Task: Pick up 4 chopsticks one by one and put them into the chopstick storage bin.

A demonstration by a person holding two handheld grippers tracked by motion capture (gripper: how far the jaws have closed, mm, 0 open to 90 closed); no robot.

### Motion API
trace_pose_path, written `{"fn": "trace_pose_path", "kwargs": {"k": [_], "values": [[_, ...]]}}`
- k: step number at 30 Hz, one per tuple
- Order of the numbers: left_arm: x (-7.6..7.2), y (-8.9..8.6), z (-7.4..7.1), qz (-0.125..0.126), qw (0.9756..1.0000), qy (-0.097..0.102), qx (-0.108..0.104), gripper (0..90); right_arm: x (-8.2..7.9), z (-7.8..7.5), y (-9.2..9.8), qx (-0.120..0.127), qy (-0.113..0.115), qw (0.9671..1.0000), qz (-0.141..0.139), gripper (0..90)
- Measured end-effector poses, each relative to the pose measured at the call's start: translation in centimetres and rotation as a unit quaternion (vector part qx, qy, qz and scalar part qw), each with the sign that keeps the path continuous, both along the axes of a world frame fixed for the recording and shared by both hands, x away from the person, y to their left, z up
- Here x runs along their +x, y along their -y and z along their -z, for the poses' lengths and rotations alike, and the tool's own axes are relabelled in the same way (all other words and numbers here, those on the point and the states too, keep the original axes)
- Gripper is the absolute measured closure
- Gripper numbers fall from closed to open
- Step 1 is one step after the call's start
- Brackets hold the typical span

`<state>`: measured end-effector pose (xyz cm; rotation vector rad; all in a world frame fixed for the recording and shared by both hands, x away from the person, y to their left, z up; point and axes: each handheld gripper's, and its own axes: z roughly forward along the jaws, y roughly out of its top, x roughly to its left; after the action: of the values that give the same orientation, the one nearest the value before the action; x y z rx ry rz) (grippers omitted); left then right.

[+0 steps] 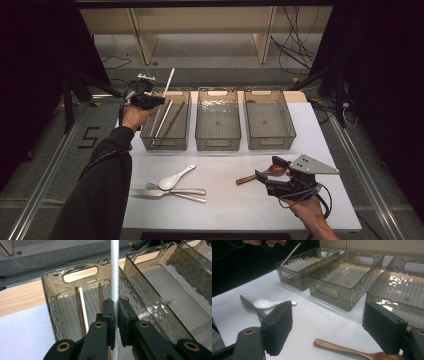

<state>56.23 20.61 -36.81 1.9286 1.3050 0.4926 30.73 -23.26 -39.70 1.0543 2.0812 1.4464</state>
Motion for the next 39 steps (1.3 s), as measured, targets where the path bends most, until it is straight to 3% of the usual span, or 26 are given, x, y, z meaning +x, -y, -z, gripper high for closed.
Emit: {"fn": "trace_pose_path", "kwargs": {"k": [9,23,28,32,36,39], "values": [[-0.4,0.6,0.9,0.012,0.9999,-0.001,0.005,84.1,0.0,0.0,0.0,0.0,0.0,1.0,0.0,24.8],[-0.3,2.0,2.3,0.015,0.9992,0.003,0.036,82.7,0.0,0.0,0.0,0.001,0.0,1.0,0.0,24.8],[-0.4,1.6,2.1,0.008,0.9995,-0.003,0.031,71.6,0.0,0.0,0.0,0.001,0.0,1.0,0.0,24.8],[-0.7,1.4,1.5,0.012,0.9996,-0.025,0.004,60.6,0.0,0.0,0.0,0.001,0.0,1.0,0.0,24.8],[-2.0,1.8,0.8,0.04,0.9985,-0.037,-0.002,51.3,0.0,0.0,0.0,0.001,0.001,1.0,0.001,24.9],[-3.0,1.7,0.5,0.062,0.9956,-0.067,-0.021,43.0,0.0,0.0,0.0,0.001,0.0,1.0,0.001,24.8]]}}
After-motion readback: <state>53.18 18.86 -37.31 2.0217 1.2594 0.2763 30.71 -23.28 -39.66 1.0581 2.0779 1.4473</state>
